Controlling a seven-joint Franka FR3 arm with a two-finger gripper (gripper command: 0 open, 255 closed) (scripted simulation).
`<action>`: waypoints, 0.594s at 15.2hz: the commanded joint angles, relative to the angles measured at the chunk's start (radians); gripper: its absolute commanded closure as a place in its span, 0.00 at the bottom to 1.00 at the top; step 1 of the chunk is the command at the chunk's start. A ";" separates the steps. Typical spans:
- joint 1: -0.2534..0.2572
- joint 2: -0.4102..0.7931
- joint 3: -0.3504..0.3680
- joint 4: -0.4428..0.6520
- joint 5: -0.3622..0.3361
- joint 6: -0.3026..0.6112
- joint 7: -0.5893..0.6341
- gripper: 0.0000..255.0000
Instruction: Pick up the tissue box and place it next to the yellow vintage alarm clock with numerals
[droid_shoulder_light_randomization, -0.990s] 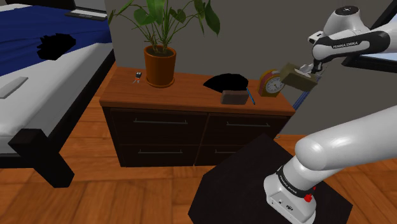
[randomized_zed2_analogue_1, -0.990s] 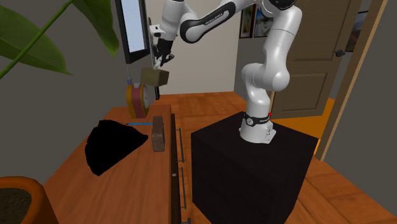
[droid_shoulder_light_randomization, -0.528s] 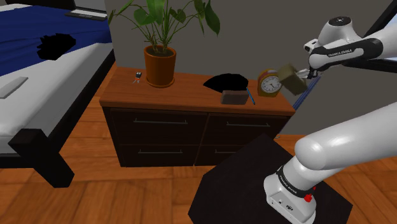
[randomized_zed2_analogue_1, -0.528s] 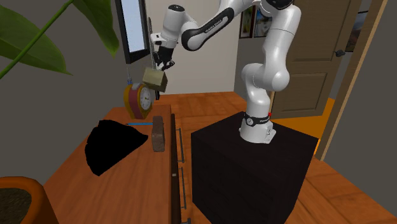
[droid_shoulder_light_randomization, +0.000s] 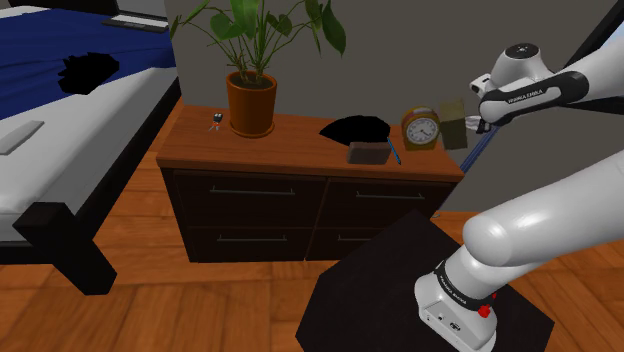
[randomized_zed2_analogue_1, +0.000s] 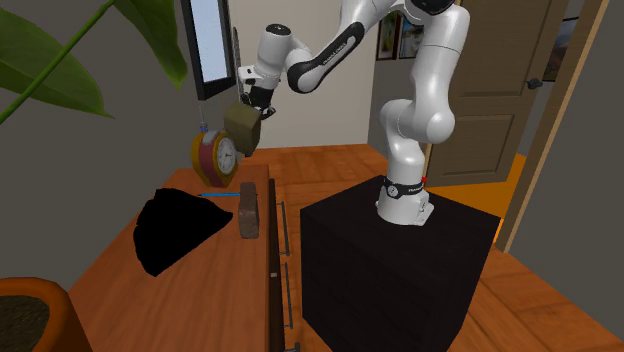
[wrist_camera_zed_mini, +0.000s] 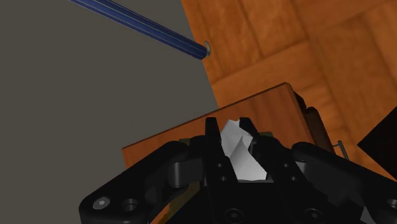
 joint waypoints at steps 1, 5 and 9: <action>-0.002 0.026 -0.006 -0.012 -0.012 0.031 0.014 1.00; -0.011 0.070 -0.016 -0.029 -0.041 0.089 0.054 1.00; -0.020 0.118 -0.024 -0.043 -0.075 0.148 0.098 1.00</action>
